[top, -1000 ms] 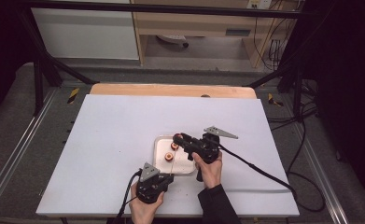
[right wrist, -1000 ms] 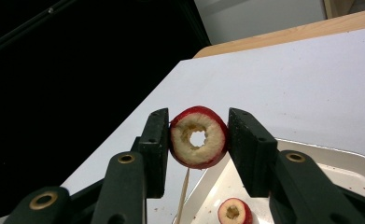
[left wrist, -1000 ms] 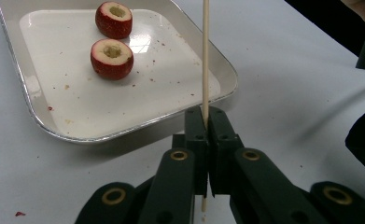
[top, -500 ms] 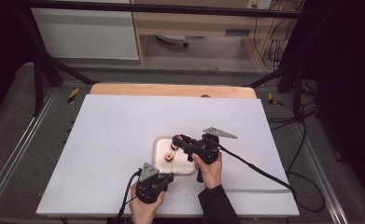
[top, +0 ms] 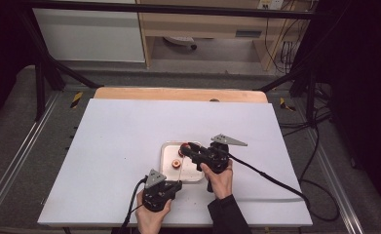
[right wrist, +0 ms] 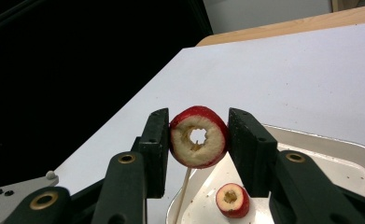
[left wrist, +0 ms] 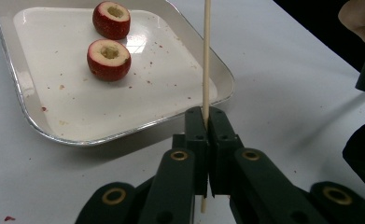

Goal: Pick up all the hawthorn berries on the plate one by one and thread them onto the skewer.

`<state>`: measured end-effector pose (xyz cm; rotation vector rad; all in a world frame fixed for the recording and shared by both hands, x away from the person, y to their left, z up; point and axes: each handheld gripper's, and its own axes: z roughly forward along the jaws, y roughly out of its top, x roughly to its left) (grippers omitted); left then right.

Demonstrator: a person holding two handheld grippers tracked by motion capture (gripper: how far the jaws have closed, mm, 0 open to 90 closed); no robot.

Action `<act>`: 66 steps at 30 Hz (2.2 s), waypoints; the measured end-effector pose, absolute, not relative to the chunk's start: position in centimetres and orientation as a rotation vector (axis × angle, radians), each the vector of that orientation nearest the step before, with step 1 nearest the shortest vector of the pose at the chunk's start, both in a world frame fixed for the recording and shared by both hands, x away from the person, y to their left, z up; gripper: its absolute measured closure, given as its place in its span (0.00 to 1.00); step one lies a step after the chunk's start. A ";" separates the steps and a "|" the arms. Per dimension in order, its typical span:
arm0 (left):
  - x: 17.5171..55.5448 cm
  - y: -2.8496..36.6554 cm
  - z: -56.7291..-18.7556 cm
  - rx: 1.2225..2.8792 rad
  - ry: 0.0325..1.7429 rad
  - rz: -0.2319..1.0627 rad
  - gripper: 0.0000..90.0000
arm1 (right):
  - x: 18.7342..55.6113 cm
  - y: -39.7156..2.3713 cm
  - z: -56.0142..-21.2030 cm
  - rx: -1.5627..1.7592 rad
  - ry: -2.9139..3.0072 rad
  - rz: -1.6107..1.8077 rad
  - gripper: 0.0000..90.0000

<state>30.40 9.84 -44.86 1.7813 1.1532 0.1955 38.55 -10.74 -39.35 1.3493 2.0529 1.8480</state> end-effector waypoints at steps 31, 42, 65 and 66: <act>29.7 9.4 -44.0 1.846 1.128 0.247 0.98 | 39.5 -12.4 -39.0 1.499 2.176 1.845 0.68; 29.4 9.8 -43.6 1.834 1.108 0.251 0.98 | 39.6 -12.6 -38.5 1.614 2.172 1.931 0.68; 29.1 10.8 -42.8 1.774 1.112 0.210 0.98 | 39.2 -11.6 -37.7 1.359 2.180 1.884 0.68; 29.1 10.8 -42.8 1.771 1.111 0.210 0.98 | 39.2 -11.6 -37.7 1.358 2.176 1.889 0.68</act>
